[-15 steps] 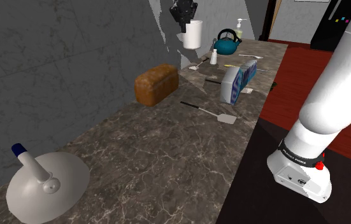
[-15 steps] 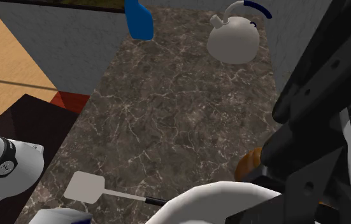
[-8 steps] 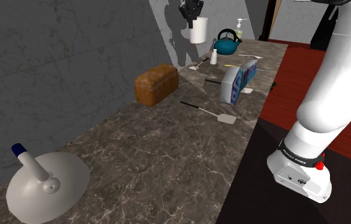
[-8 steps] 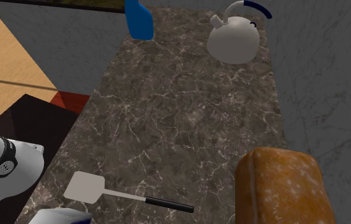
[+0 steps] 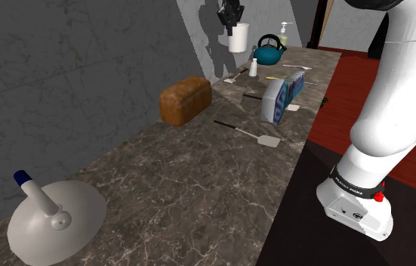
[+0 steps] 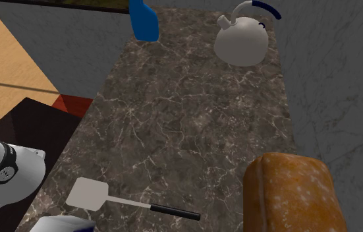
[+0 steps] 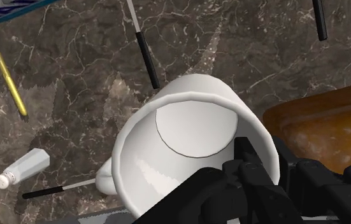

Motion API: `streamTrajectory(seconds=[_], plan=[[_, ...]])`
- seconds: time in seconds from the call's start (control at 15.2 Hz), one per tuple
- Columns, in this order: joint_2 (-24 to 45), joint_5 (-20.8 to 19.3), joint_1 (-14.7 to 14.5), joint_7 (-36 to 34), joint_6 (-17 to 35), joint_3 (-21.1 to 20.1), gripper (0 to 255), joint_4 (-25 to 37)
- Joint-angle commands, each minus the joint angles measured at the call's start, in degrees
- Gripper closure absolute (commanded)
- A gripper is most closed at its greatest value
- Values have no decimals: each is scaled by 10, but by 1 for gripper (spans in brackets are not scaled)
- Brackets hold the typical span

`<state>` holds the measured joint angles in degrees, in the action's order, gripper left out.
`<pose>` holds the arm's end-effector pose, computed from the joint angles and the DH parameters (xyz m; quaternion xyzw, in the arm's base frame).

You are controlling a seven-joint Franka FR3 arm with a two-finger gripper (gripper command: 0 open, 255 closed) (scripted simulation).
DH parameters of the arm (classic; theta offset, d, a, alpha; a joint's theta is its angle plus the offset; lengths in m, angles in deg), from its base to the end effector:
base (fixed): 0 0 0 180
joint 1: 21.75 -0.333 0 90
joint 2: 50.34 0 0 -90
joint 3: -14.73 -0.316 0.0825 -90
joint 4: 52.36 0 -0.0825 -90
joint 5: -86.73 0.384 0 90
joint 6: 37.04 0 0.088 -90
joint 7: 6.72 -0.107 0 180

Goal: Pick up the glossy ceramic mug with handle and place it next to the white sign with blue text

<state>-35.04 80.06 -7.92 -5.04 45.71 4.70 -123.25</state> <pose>0.6174 -0.0714 0.6141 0.9986 -0.0266 -0.0299 0.0335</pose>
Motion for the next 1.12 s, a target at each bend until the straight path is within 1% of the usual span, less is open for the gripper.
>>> streamTrajectory(seconds=[0.0, 0.46, 1.06], plan=[[-6, 1, 2, -1, 17, 0, 255, -23], [-22, 4, 6, -3, 79, 1, 255, -101], [-30, 5, 8, -7, 152, 2, 255, -181]])
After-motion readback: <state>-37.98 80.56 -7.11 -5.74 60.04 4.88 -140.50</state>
